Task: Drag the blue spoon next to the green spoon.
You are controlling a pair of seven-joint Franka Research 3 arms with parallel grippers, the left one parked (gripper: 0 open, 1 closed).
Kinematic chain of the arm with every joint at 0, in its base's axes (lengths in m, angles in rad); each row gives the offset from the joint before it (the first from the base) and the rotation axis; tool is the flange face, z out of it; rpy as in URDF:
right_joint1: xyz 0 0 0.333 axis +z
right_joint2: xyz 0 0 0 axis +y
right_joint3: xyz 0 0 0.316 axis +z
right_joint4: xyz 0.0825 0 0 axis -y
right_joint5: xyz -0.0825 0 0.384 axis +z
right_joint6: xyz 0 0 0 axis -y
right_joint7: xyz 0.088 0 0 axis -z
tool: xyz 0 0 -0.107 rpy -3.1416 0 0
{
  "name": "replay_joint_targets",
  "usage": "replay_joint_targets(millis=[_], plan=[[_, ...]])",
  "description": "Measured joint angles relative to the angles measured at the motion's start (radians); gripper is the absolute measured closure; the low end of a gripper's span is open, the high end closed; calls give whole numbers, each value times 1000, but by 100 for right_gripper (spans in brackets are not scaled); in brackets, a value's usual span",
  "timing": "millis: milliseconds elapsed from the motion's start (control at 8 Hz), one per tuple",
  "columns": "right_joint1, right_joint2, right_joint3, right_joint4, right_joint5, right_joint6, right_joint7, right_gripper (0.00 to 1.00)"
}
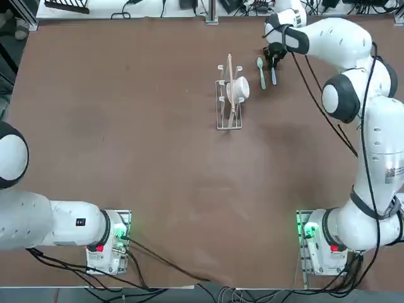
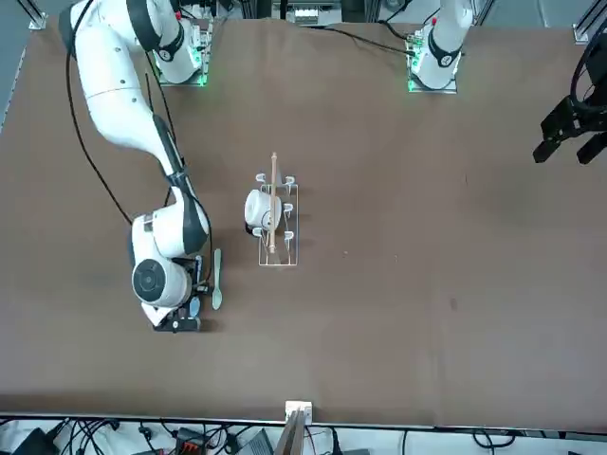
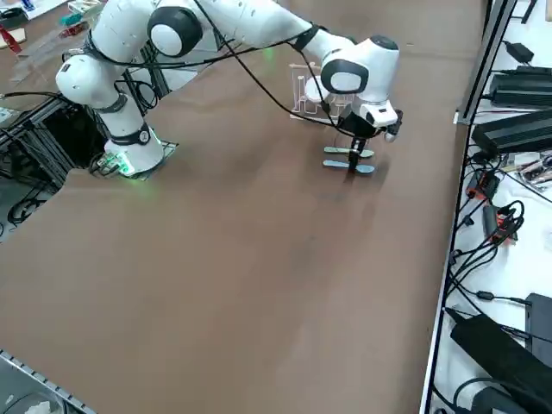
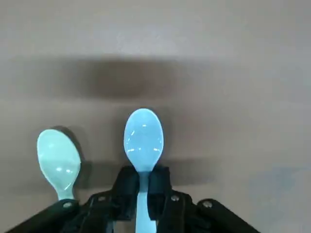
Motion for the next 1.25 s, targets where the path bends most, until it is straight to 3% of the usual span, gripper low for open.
replay_joint_targets(millis=[250,625,875,1250], plan=[[0,0,0,-1,0,0,0,82],[-1,-9,-4,1,0,3,0,31],[-4,-68,-12,4,0,4,0,1],[-42,-211,-23,6,0,-58,0,0]])
